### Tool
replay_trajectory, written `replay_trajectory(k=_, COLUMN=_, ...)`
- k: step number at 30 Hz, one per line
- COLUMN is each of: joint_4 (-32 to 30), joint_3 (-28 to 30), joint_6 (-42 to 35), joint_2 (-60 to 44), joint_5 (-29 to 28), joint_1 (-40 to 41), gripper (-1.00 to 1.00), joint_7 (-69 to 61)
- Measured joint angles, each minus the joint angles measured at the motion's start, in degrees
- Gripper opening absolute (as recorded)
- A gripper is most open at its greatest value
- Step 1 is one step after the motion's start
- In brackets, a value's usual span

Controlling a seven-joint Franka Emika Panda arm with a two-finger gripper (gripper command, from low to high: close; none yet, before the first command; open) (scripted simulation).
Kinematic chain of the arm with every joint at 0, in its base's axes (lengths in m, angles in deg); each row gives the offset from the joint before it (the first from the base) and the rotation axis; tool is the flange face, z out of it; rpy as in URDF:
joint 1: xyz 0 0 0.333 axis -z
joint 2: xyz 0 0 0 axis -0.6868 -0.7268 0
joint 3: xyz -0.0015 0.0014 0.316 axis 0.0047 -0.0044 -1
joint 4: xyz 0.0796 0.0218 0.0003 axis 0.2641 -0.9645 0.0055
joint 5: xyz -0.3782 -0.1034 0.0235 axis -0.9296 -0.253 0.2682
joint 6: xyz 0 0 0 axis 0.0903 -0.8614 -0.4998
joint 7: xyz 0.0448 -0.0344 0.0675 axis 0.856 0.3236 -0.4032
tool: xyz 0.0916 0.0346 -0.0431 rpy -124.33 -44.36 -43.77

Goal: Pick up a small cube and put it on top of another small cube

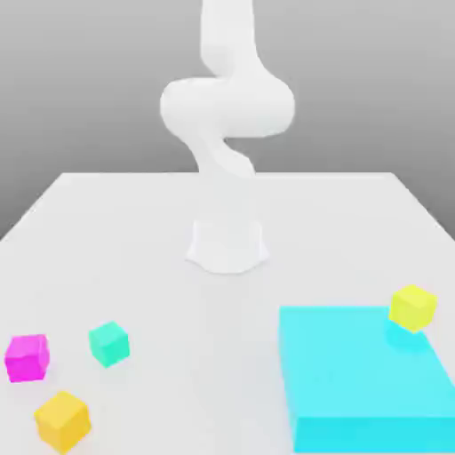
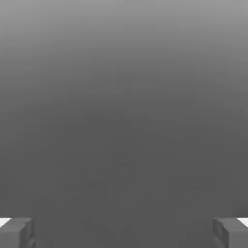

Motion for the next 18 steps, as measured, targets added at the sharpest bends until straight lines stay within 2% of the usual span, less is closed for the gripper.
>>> replay_trajectory(k=18, joint_4=-2.0, joint_3=9.6, joint_6=12.4, joint_2=-37.7, joint_5=6.6, joint_1=5.0, gripper=0.00, joint_7=-0.7)
